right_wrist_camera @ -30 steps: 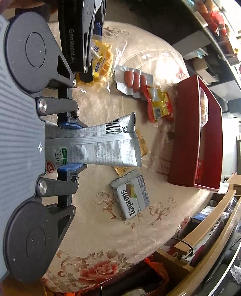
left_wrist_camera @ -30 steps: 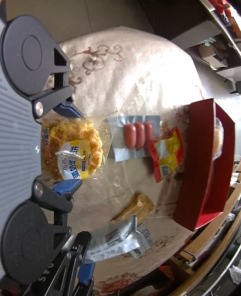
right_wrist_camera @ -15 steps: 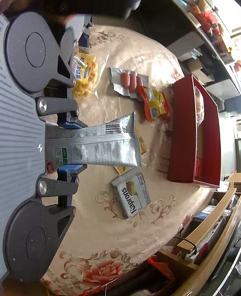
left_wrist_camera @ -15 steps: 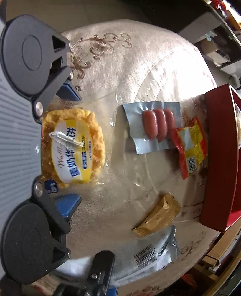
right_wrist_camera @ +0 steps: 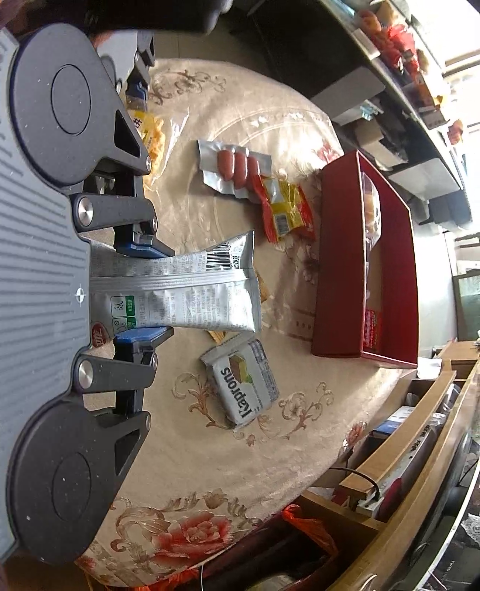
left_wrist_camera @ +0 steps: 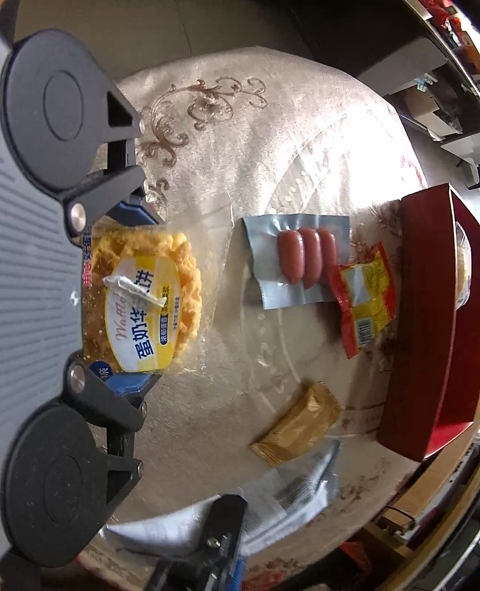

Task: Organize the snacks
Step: 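Carry the pastry bag and silver pouch over the red box with both tools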

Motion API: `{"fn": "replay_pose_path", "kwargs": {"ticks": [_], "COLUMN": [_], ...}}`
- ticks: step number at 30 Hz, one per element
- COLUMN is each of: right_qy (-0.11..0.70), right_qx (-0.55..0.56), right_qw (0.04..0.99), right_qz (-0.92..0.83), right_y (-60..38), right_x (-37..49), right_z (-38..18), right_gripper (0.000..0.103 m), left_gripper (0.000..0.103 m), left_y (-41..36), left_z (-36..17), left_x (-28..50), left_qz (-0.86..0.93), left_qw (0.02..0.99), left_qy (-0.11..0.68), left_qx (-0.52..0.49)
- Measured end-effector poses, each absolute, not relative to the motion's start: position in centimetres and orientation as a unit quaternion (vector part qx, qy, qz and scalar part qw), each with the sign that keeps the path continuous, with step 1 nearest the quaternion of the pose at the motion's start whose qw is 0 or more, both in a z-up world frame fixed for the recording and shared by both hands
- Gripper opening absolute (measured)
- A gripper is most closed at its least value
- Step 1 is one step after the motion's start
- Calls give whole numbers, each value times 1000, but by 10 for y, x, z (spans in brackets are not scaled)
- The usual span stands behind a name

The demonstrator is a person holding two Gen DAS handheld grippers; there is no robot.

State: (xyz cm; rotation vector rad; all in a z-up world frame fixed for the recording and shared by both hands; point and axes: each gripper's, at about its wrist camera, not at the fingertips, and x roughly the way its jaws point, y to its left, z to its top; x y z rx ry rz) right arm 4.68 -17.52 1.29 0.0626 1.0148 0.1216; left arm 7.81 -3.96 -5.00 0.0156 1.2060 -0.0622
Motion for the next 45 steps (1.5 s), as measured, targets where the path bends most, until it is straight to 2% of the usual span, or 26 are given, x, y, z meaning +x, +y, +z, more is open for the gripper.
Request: {"fn": "replay_pose_path", "kwargs": {"ticks": [14,45], "right_qy": [463,415], "right_qx": [53,73], "right_qw": [884,906], "right_qz": [42,32], "right_y": [-174,-182], "right_x": [84,178], "right_z": [23,48], "right_gripper": [44,44], "left_gripper": [70,70], "left_y": [-20,-20], "left_z": [-4,36], "left_x": [127,231], "left_qz": [-50,-36], "left_qw": [851,881], "left_qy": [522,467], "left_qx": [-35,-65]}}
